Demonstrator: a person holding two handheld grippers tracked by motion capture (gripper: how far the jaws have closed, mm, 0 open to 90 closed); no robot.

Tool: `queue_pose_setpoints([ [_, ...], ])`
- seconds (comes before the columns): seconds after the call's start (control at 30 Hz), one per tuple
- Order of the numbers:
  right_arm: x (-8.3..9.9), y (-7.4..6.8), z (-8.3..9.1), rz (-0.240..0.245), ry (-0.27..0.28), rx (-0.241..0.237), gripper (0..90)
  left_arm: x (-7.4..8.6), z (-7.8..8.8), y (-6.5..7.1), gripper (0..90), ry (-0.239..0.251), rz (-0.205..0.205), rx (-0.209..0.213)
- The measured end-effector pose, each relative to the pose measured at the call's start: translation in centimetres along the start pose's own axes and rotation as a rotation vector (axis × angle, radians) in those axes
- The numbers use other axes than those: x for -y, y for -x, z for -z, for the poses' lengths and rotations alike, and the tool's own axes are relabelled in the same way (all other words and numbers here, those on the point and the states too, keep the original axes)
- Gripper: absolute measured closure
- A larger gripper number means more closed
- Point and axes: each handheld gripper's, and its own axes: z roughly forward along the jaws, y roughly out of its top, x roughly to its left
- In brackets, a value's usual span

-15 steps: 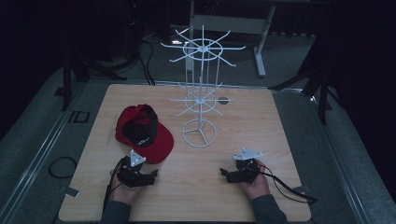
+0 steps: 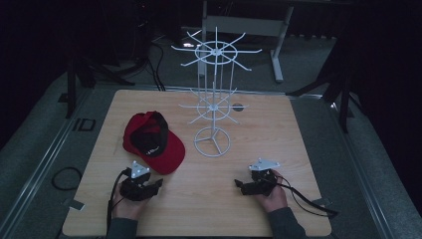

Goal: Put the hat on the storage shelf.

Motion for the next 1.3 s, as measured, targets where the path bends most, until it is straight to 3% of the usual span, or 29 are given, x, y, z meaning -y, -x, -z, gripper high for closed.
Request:
queue_pose_setpoints([
  [0.2, 0.0, 0.0, 0.0, 0.0, 0.0, 0.0, 13.8, -0.6, 1.0, -0.4, 33.8, 0.033, 0.06, 0.075],
  [0.33, 0.0, 0.0, 0.0, 0.0, 0.0, 0.0, 13.9, -1.5, 0.2, -0.3, 30.9, 0.02, 0.069, 0.054],
  [0.43, 0.0, 0.0, 0.0, 0.0, -0.001, 0.0, 13.9, -2.4, -0.8, 0.1, 28.8, 0.019, 0.055, 0.011],
  [0.57, 0.0, 0.0, 0.0, 0.0, -0.001, 0.0, 13.9, -3.0, -1.8, 0.2, 29.2, 0.023, 0.069, 0.01],
  [0.7, 0.0, 0.0, 0.0, 0.0, -0.001, 0.001, 13.9, -3.0, -1.4, -0.4, 39.1, 0.035, 0.085, -0.001],
  [0.9, 0.0, 0.0, 0.0, 0.0, -0.001, 0.0, 13.9, -2.9, -0.7, -1.7, 45.2, 0.027, 0.108, -0.028],
  [0.93, 0.0, 0.0, 0.0, 0.0, -0.001, 0.0, 13.8, -2.9, -0.4, -2.3, 48.5, 0.032, 0.113, -0.053],
  [1.03, 0.0, 0.0, 0.0, 0.0, -0.001, 0.0, 13.8, -3.0, -0.1, -3.0, 49.0, 0.043, 0.131, -0.074],
  [1.07, 0.0, 0.0, 0.0, 0.001, 0.0, 0.0, 13.9, -3.1, 0.0, -3.6, 48.7, 0.054, 0.155, -0.065],
  [1.17, 0.0, 0.0, 0.0, 0.002, 0.001, 0.0, 13.8, -3.2, -0.3, -3.8, 46.7, 0.048, 0.158, -0.047],
  [1.2, -0.1, 0.1, -0.1, 0.003, 0.002, 0.0, 13.9, -3.2, -1.0, -3.7, 45.7, 0.025, 0.153, -0.018],
  [1.3, -0.1, 0.1, -0.1, 0.004, 0.001, 0.001, 13.8, -3.1, -1.8, -3.6, 44.6, 0.01, 0.154, 0.005],
])
